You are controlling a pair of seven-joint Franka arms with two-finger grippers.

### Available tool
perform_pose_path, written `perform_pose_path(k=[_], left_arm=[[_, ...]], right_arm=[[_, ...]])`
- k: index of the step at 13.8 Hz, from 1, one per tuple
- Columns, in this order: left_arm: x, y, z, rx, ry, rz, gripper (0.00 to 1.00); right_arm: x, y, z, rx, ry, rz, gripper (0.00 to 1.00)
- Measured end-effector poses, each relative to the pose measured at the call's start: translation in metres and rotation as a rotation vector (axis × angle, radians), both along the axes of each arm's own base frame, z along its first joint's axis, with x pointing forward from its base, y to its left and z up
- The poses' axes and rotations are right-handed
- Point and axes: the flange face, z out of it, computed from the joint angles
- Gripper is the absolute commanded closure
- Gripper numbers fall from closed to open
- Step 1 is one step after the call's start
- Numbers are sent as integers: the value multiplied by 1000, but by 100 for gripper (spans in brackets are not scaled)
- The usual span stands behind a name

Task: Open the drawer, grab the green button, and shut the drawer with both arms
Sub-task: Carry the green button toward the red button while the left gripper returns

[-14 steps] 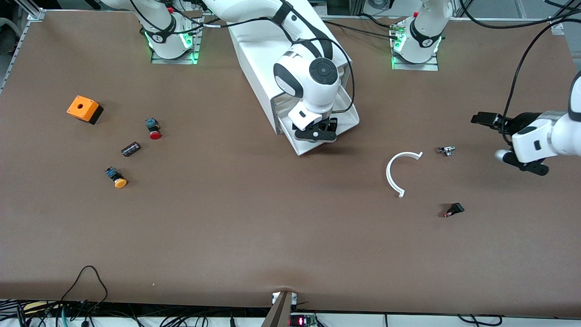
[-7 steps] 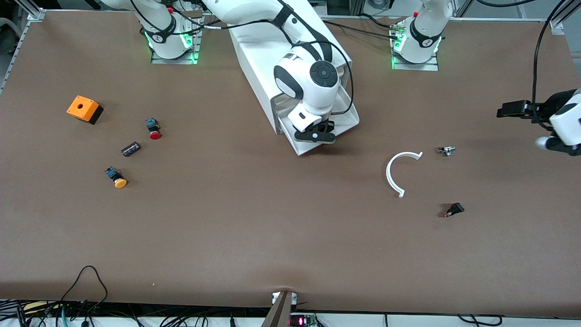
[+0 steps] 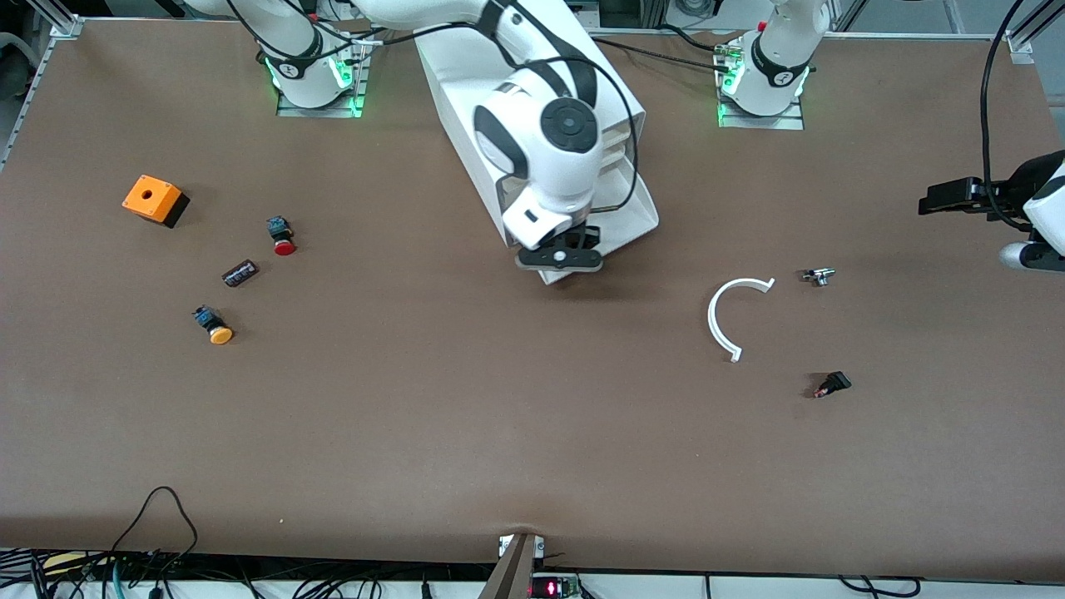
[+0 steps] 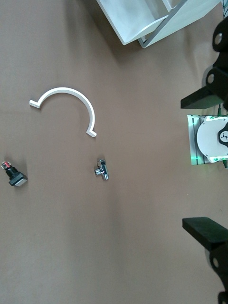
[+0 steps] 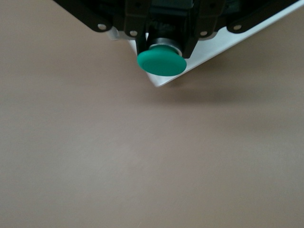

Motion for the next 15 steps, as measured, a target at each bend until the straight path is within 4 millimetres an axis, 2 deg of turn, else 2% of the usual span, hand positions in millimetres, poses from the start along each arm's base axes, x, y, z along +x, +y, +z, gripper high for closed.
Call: perform_pose_path(k=[3, 5, 6, 8, 10, 12, 13, 15], left_arm=[[-6, -6, 18, 43, -35, 8, 0], [-8, -8, 28, 59, -71, 11, 0], [-8, -9, 31, 62, -88, 11, 0], [-8, -10, 29, 68, -112, 12, 0], [-11, -13, 20, 67, -112, 14, 0], [-10, -21, 3, 42, -89, 28, 0], [-6, -33, -9, 31, -79, 57, 0], [6, -76, -43, 27, -59, 128, 0]], right_arm=[[55, -96, 55, 0, 61, 132, 100], [88, -168, 68, 8, 88, 232, 100], [100, -207, 64, 10, 111, 288, 100], [116, -285, 42, 14, 159, 378, 100], [122, -353, 9, 14, 176, 431, 100], [125, -401, -26, 5, 151, 487, 100], [126, -422, -43, 10, 136, 513, 100], [127, -459, -76, 33, 122, 568, 100]])
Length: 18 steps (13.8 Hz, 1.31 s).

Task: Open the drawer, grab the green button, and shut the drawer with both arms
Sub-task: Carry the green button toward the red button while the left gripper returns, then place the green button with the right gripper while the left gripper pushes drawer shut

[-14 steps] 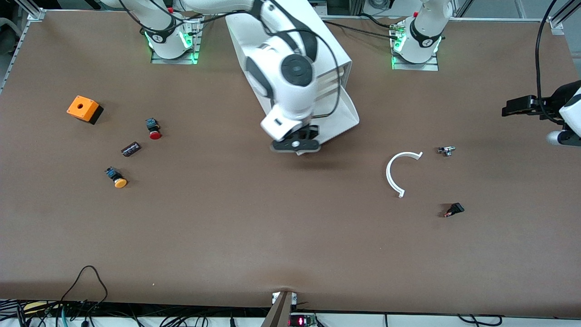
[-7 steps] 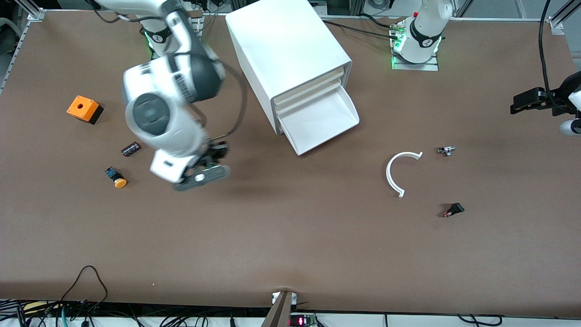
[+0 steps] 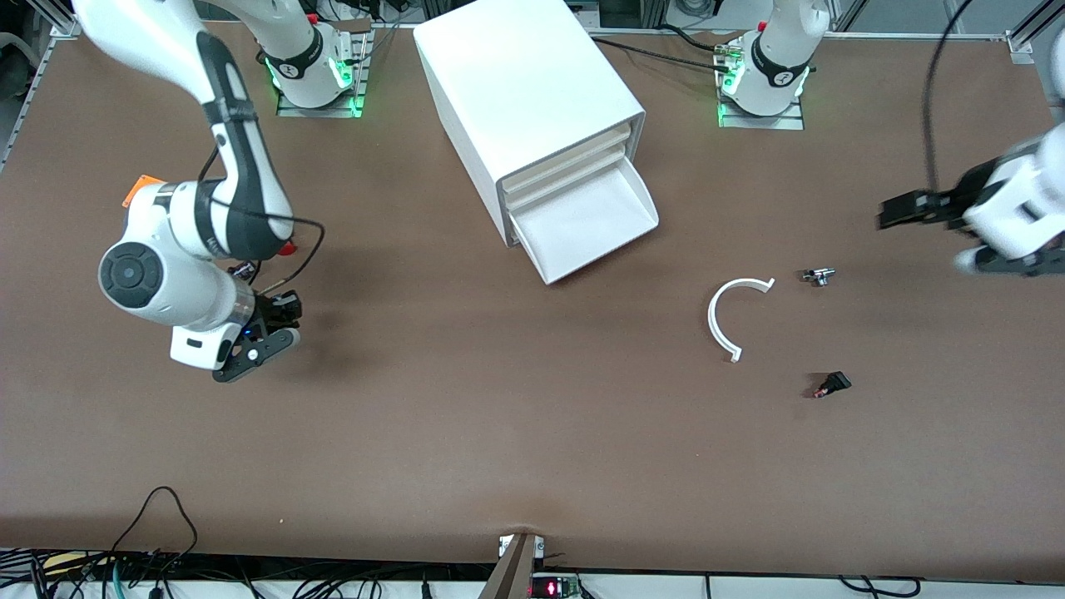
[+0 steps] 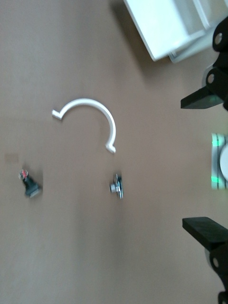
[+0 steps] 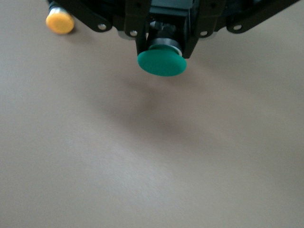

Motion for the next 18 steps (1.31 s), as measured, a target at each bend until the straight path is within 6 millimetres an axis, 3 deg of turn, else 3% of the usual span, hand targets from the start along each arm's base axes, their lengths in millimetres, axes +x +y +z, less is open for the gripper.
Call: perform_pose_path(k=[3, 5, 10, 11, 12, 13, 15, 18], left_arm=[[12, -80, -71, 9, 42, 123, 0], [12, -115, -123, -16, 84, 220, 0], [-12, -208, -227, -16, 87, 467, 0], [-20, -226, -244, -10, 64, 489, 0], [-30, -240, -260, -5, 42, 508, 0], [-40, -251, -274, -5, 32, 530, 0], [-57, -268, -293, -23, 48, 569, 0], [-67, -278, -308, -42, 61, 603, 0]], right_arm=[[5, -30, -38, -1, -7, 48, 100], [8, -40, -60, 20, -22, 62, 100], [10, -45, -104, 39, -40, 70, 89], [9, -45, -108, 38, -37, 70, 75], [9, -45, -111, 38, -33, 70, 44], [8, -45, -113, 39, -31, 67, 4], [8, -44, -115, 54, -33, 50, 0], [14, -41, -104, 67, -56, 30, 0]])
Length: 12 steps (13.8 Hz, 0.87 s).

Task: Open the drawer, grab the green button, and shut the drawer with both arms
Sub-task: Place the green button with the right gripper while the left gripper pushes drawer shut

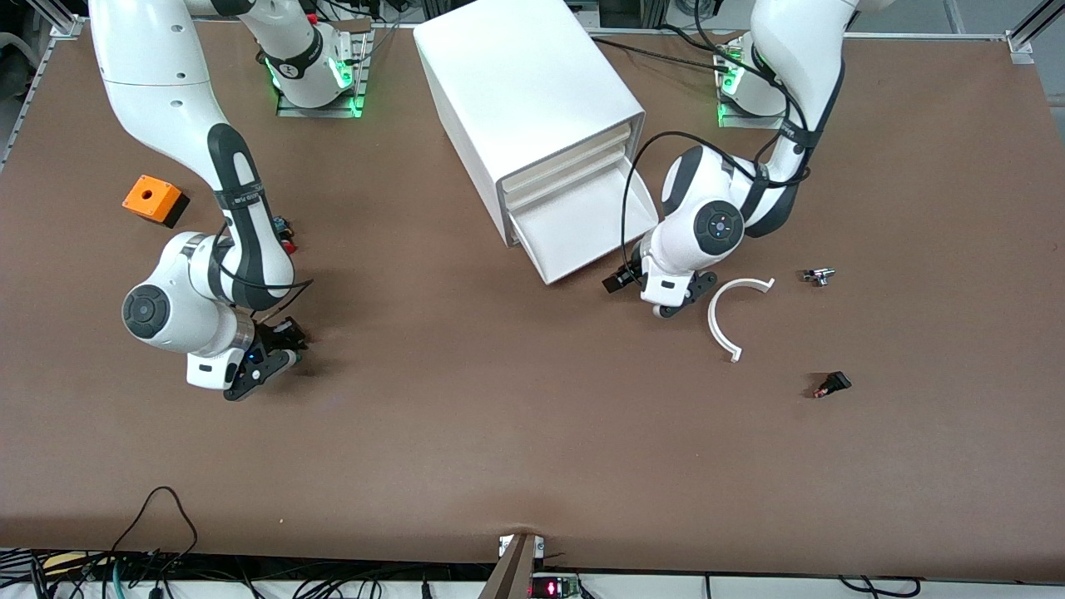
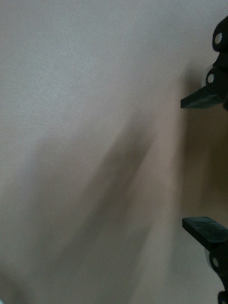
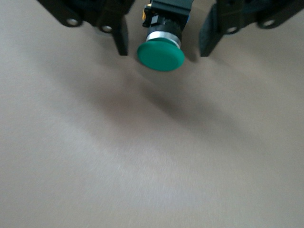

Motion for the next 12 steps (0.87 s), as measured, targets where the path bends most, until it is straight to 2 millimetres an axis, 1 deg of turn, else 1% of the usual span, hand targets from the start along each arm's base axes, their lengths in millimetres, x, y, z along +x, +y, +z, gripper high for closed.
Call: perform_pose_path(k=[2, 5, 8, 12], left_arm=[[-6, -7, -5, -15, 18, 14, 0], [-22, -31, -5, -26, 27, -22, 0], [-43, -60, -5, -35, 39, -71, 0], [-67, -88, -5, -47, 60, -101, 0]], right_arm=[[7, 6, 24, 13, -27, -37, 0], [9, 16, 76, 52, -17, -83, 0], [4, 15, 135, 67, -20, -87, 0], [-13, 13, 210, 55, -24, -106, 0]])
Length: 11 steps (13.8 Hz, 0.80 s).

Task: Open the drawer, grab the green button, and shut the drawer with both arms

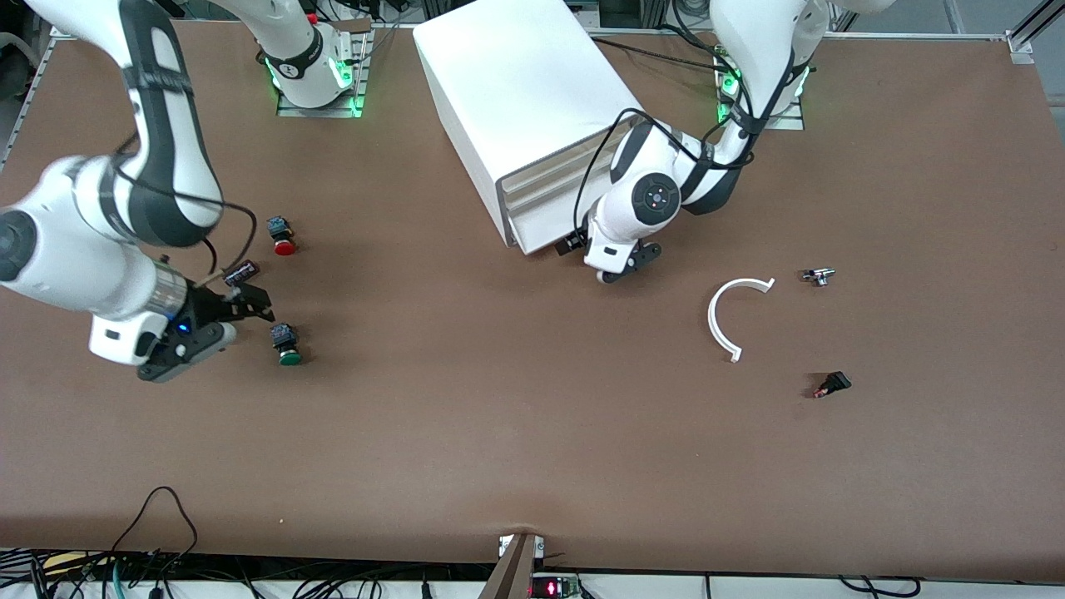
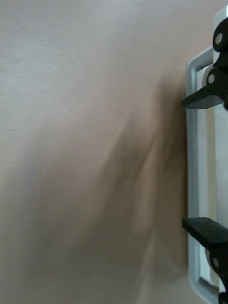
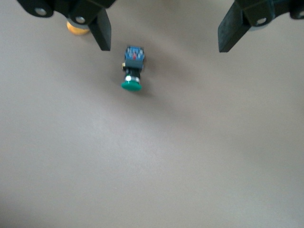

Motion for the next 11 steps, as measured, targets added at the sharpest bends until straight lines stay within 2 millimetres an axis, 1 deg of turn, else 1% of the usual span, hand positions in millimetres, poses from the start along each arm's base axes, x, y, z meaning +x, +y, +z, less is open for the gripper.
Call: perform_pose_path(k=[3, 5, 8, 10, 11], left_arm=[[-24, -26, 1, -1, 22, -10, 0], [-35, -37, 2, -3, 31, -18, 0], [-37, -39, 2, -2, 31, -11, 0], [-36, -39, 2, -2, 29, -9, 0], [-32, -36, 4, -5, 24, -1, 0]], right_arm=[[-18, -3, 50, -6, 2, -5, 0], [-33, -8, 82, -26, 10, -10, 0], [-59, -16, 127, -60, 14, -11, 0], [-72, -20, 148, -66, 15, -9, 0], [-77, -22, 155, -68, 16, -7, 0]])
